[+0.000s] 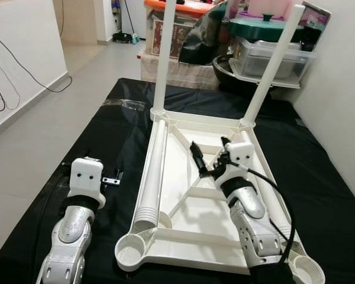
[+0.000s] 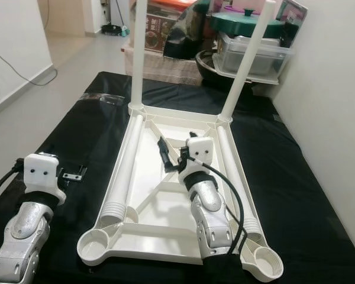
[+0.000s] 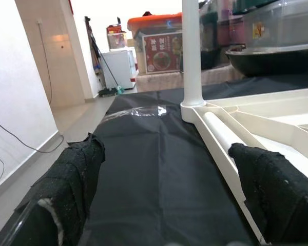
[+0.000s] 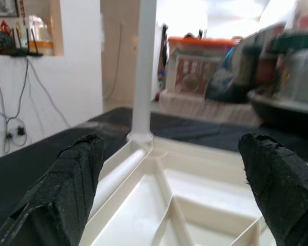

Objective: Building children table

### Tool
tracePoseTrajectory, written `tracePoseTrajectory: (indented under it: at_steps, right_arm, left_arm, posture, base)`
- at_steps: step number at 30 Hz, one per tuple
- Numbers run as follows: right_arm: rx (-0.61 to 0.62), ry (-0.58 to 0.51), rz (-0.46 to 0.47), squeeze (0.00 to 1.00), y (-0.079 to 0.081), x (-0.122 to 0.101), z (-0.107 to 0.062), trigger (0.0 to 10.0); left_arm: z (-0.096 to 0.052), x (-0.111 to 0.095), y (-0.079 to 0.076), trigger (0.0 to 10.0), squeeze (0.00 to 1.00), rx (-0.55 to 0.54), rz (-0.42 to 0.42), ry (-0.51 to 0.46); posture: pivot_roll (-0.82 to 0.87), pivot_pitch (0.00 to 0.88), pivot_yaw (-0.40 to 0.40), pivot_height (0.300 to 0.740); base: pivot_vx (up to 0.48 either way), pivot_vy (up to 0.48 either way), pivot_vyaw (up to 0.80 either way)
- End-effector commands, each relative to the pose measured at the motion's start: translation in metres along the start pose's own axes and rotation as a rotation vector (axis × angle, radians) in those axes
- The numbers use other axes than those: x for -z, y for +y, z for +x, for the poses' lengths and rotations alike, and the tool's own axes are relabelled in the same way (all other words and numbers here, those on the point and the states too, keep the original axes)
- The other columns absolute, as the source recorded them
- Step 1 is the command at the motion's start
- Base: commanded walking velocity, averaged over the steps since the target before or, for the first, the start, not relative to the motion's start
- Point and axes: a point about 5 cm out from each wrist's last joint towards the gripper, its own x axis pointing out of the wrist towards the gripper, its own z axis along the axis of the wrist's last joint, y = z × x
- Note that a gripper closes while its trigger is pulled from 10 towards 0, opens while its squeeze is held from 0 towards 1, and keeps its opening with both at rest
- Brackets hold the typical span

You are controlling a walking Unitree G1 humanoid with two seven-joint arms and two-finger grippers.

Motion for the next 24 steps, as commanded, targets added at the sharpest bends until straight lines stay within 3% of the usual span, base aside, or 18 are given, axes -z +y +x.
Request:
tracePoseTrajectory:
  at_steps: [1, 5, 12, 14, 16, 24]
  right_arm:
    - [0.023, -0.017, -0.061, 0.00, -0.004, -0.003, -0.008, 10.0]
    - [0.055, -0.029, -0.110, 0.00, -0.008, -0.007, -0.019, 10.0]
    - [0.068, -0.028, -0.122, 0.00, -0.008, -0.008, -0.024, 10.0]
    - [0.086, -0.012, -0.135, 0.00, -0.013, -0.010, -0.034, 10.0]
    - [0.091, -0.008, -0.140, 0.00, -0.015, -0.011, -0.037, 10.0]
    - [0.072, -0.031, -0.138, 0.00, -0.010, -0.020, -0.031, 10.0]
  left_arm:
    - [-0.006, 0.004, 0.000, 10.0, 0.00, 0.011, -0.005, 0.037]
    - [-0.016, 0.004, -0.001, 10.0, 0.00, 0.007, -0.010, 0.061]
    - [-0.019, 0.003, -0.002, 10.0, 0.00, 0.001, -0.018, 0.074]
    - [-0.036, 0.004, -0.012, 10.0, 0.00, 0.012, -0.035, 0.103]
    - [-0.040, 0.004, -0.015, 10.0, 0.00, 0.015, -0.039, 0.112]
    - [-0.040, 0.001, -0.017, 10.0, 0.00, 0.027, -0.027, 0.111]
  posture:
    - [0.09, 0.000, -0.098, 0.740]
    - [0.09, 0.000, -0.093, 0.740]
    - [0.08, 0.000, -0.091, 0.740]
    - [0.08, 0.000, -0.103, 0.740]
    - [0.08, 0.000, -0.103, 0.740]
    - [0.08, 0.000, -0.095, 0.740]
  base:
    - [0.000, 0.000, 0.00]
    - [0.000, 0.000, 0.00]
    - [0.000, 0.000, 0.00]
    - [0.000, 0.000, 0.00]
    - [0.000, 0.000, 0.00]
    - [0.000, 0.000, -0.67]
